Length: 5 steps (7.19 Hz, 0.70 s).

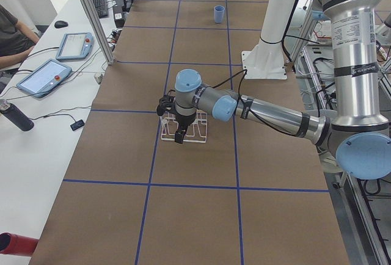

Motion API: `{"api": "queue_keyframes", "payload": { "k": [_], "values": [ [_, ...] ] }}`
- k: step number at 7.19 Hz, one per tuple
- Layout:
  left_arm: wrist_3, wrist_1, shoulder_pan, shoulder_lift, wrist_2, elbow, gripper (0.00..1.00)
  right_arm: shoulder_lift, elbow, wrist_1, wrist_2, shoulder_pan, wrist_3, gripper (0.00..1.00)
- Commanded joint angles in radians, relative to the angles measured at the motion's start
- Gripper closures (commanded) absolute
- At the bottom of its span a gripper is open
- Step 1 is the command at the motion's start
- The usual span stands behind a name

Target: Hang cup on cup holder

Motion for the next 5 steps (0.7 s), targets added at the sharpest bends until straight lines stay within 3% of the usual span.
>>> {"api": "queue_keyframes", "payload": {
  "k": [1, 3, 5],
  "values": [
    [0.001, 0.000, -0.001, 0.001, 0.001, -0.001, 0.02, -0.051, 0.085, 0.000, 0.000, -0.035, 0.048, 0.00],
    [0.001, -0.003, -0.001, -0.001, -0.001, -0.001, 0.02, -0.077, 0.118, 0.043, -0.012, -0.095, 0.064, 0.00],
    [0.000, -0.002, -0.001, -0.002, -0.001, -0.004, 0.02, -0.109, 0.117, 0.196, -0.057, -0.186, 0.233, 0.00]
  ]
}}
